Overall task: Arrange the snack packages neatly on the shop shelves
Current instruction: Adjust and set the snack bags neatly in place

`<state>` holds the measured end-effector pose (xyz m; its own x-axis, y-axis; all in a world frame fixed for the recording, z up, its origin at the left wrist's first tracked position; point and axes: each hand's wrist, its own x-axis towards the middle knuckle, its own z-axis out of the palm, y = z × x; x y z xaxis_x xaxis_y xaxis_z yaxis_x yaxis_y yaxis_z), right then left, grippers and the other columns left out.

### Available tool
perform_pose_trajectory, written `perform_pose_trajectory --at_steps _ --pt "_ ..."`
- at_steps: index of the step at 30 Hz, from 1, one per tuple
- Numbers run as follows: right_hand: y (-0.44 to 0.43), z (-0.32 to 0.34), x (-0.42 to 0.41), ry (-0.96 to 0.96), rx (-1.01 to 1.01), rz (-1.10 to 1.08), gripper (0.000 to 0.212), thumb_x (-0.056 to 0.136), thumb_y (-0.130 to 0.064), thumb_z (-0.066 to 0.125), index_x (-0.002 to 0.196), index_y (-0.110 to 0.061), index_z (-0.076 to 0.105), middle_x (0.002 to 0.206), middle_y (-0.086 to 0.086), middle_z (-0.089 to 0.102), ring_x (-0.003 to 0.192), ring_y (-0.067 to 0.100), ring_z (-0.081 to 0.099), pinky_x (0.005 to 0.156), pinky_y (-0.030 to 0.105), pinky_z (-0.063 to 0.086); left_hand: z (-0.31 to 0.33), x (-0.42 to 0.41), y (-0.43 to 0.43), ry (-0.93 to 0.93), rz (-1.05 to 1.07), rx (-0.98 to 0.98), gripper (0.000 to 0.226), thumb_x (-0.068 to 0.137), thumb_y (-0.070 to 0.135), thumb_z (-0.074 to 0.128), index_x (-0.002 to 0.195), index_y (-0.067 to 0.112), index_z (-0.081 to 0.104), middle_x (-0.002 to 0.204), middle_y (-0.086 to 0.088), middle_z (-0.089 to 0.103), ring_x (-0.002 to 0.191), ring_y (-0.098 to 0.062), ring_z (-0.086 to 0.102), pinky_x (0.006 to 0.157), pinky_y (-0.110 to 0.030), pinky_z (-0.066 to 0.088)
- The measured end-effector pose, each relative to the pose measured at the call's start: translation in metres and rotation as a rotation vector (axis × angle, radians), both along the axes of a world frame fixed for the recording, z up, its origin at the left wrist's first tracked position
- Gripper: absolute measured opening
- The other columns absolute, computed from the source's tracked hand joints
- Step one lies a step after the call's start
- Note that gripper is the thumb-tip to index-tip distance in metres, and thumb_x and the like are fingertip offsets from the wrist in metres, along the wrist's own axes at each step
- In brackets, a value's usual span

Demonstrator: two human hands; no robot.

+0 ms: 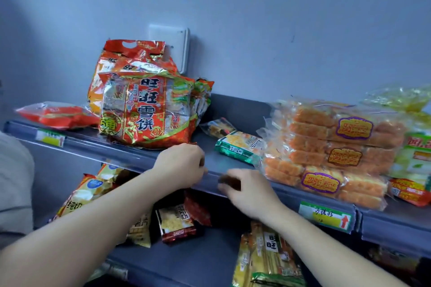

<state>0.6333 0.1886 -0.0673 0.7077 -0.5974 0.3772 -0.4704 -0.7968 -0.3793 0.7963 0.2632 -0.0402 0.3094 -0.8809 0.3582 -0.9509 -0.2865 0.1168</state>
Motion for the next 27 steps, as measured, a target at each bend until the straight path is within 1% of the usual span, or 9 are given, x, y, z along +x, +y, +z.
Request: perform_pose_trajectory --at_steps 3,6,8,10,14,17,23,25,27 --pt "-0.012 0.021 0.019 -0.131 -0.069 -0.126 0.016 0.089 -0.028 0.062 0.101 -0.023 0.072 0.097 -0.005 0.072 0.089 0.017 0.063 0.074 0.026 0.046 0.013 0.004 -0.012 -0.029 -0.038 -0.069 0.025 0.091 0.04 0.058 0.104 0.021 0.066 0.106 0.002 0.065 0.096 -0.022 0.061 0.068 -0.029 0.046" --pt "-0.027 0.033 0.034 -0.155 -0.16 -0.22 0.015 0.09 -0.024 0.061 0.1 -0.02 0.071 0.096 0.001 0.07 0.088 0.023 0.061 0.077 0.032 0.049 0.016 0.005 -0.03 -0.053 -0.075 -0.082 0.029 0.092 0.039 0.057 0.112 0.019 0.064 0.111 0.0 0.062 0.103 -0.022 0.057 0.075 -0.033 0.049" --pt "-0.042 0.038 0.042 -0.059 -0.196 -0.308 0.021 0.09 -0.025 0.06 0.109 -0.018 0.067 0.109 0.004 0.065 0.103 0.026 0.058 0.083 0.033 0.048 0.015 0.007 -0.043 -0.079 -0.084 -0.073 0.033 0.093 0.039 0.055 0.117 0.018 0.062 0.115 -0.002 0.06 0.108 -0.023 0.055 0.083 -0.036 0.051" --pt "-0.054 0.04 0.048 0.091 -0.257 -0.404 0.031 0.09 -0.026 0.061 0.12 -0.015 0.059 0.119 0.006 0.059 0.112 0.027 0.053 0.081 0.032 0.044 0.012 0.009 -0.054 -0.103 -0.078 -0.039 0.036 0.094 0.039 0.054 0.122 0.017 0.06 0.12 -0.004 0.058 0.113 -0.024 0.052 0.088 -0.038 0.05" --pt "-0.064 0.041 0.057 0.28 -0.294 -0.501 0.031 0.09 -0.008 0.052 0.12 -0.011 0.057 0.122 0.008 0.059 0.114 0.028 0.055 0.076 0.032 0.042 0.005 0.013 -0.073 -0.072 -0.072 0.022 0.038 0.094 0.033 0.052 0.128 0.016 0.054 0.126 -0.006 0.055 0.118 -0.026 0.051 0.092 -0.038 0.047" --pt "-0.069 0.038 0.058 0.305 -0.401 -0.481 0.034 0.089 0.004 0.043 0.117 -0.008 0.059 0.12 0.012 0.059 0.111 0.031 0.056 0.081 0.036 0.047 0.005 0.017 -0.084 0.018 -0.092 -0.013 0.038 0.095 0.026 0.051 0.132 0.014 0.05 0.13 -0.008 0.055 0.12 -0.028 0.051 0.095 -0.037 0.045" --pt "-0.078 0.031 0.052 0.224 -0.519 -0.294 0.034 0.084 0.008 0.043 0.106 -0.012 0.061 0.106 0.009 0.06 0.102 0.03 0.056 0.068 0.033 0.039 0.02 0.023 -0.091 0.336 -0.104 -0.155 0.039 0.101 0.024 0.039 0.137 0.011 0.048 0.136 -0.012 0.053 0.121 -0.028 0.05 0.093 -0.032 0.041" --pt "-0.073 0.027 0.048 0.143 -0.625 -0.168 0.032 0.077 0.013 0.047 0.096 -0.008 0.061 0.093 0.01 0.061 0.092 0.031 0.057 0.059 0.034 0.04 0.024 0.027 -0.089 0.482 -0.093 -0.19 0.047 0.102 0.029 0.038 0.147 0.015 0.035 0.147 -0.009 0.043 0.122 -0.026 0.05 0.092 -0.029 0.04" --pt "-0.069 0.028 0.044 0.072 -0.73 -0.096 0.028 0.065 0.014 0.047 0.075 -0.007 0.062 0.072 0.008 0.058 0.071 0.029 0.058 0.043 0.028 0.033 0.027 0.032 -0.088 0.622 -0.063 -0.216 0.054 0.102 0.035 0.037 0.152 0.018 0.024 0.153 -0.006 0.035 0.13 -0.025 0.044 0.101 -0.033 0.038"
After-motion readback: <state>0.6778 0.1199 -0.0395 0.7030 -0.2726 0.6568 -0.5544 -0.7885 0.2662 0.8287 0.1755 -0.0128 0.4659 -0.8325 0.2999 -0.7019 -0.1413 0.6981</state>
